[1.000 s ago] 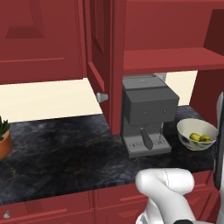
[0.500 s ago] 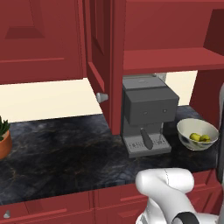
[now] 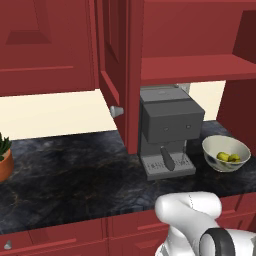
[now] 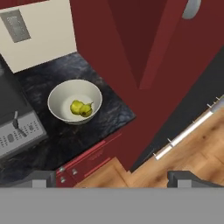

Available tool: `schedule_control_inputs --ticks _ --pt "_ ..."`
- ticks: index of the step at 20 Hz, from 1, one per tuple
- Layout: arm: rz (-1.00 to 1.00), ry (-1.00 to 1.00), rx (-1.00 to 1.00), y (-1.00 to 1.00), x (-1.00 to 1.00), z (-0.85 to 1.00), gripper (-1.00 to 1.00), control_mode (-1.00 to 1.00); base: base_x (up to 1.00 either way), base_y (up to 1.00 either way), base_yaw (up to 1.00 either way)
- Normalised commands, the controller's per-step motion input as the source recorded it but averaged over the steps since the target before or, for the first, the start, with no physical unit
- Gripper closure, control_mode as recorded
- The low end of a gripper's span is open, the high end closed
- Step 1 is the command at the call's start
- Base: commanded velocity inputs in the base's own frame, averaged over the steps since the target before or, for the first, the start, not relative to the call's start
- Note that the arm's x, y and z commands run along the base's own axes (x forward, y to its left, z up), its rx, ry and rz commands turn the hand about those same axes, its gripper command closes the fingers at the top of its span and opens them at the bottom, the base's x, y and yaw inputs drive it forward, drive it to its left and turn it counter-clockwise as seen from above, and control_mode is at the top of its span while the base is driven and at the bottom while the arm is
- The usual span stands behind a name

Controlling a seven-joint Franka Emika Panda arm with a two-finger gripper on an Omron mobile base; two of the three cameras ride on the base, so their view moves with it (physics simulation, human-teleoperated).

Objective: Open the cabinet. Pick the pear and pear from the cabinet and place them into the bowl. Then close the cabinet.

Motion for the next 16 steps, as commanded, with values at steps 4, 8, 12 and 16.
schedule_control_inputs --ticks 4,8,12,16 --pt "-0.02 -0.01 -0.02 -0.27 0.00 0.00 -1.00 -1.00 0.00 0.00 0.00" --pt "-0.01 0.00 -0.04 -0.33 0.00 0.00 -1.00 -1.00 0.00 0.00 0.00" --pt "0.00 -0.01 -0.06 -0.43 0.00 -0.01 -1.00 -1.00 0.00 0.00 0.00" --pt "0.00 -0.10 -0.07 -0.34 0.01 -0.13 -1.00 -1.00 0.00 0.00 0.00"
